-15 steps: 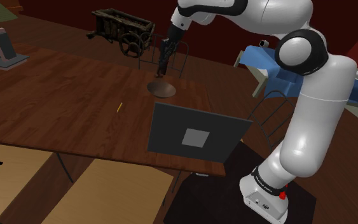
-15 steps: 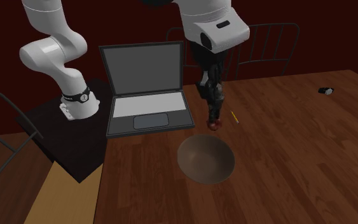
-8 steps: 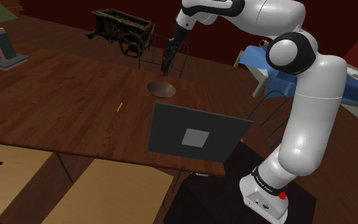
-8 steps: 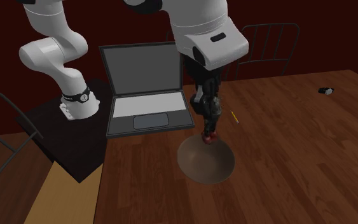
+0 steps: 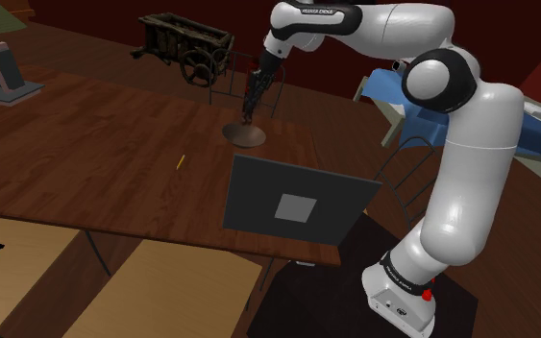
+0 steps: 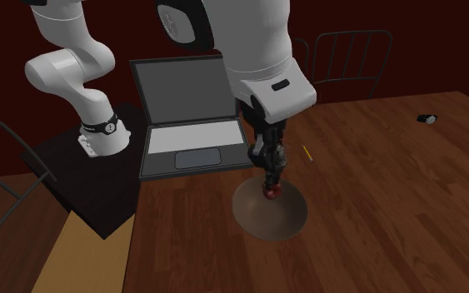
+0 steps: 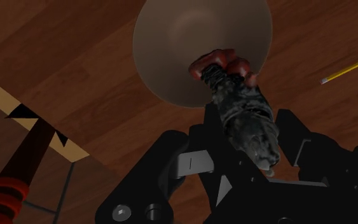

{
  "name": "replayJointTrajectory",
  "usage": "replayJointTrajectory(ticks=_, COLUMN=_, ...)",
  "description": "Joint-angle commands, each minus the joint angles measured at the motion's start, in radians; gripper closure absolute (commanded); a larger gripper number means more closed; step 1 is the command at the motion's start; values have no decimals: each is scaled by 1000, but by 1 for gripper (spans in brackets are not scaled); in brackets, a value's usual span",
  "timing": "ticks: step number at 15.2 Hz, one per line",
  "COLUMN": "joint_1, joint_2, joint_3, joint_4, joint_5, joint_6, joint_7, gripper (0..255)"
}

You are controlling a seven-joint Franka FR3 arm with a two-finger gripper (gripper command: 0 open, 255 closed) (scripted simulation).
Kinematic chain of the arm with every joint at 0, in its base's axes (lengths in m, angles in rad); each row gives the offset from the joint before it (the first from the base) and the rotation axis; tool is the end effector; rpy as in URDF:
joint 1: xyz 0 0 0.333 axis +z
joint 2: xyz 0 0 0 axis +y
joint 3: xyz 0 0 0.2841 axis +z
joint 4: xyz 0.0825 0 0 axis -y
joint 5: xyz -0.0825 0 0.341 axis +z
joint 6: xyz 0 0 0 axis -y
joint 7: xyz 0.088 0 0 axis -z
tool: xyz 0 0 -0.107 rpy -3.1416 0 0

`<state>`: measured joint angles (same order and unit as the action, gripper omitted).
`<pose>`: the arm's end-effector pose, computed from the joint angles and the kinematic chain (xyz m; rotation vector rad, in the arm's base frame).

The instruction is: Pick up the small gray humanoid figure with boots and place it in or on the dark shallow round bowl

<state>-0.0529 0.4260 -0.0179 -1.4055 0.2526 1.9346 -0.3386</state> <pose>0.6421 -0.0264 0.4541 -2.9129 -0.2801 -0.2176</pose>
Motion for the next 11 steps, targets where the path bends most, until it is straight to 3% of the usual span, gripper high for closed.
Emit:
replayJointTrajectory(ticks=1, joint_1=0, joint_2=4, joint_3=0, joint_4=-24, joint_5=3, joint_6=27, joint_7=-8, gripper=255)
replayJointTrajectory(ticks=11, joint_1=1, joint_2=23, joint_3=3, joint_4=-99, joint_5=13, joint_6=120, joint_7=-30, gripper=255)
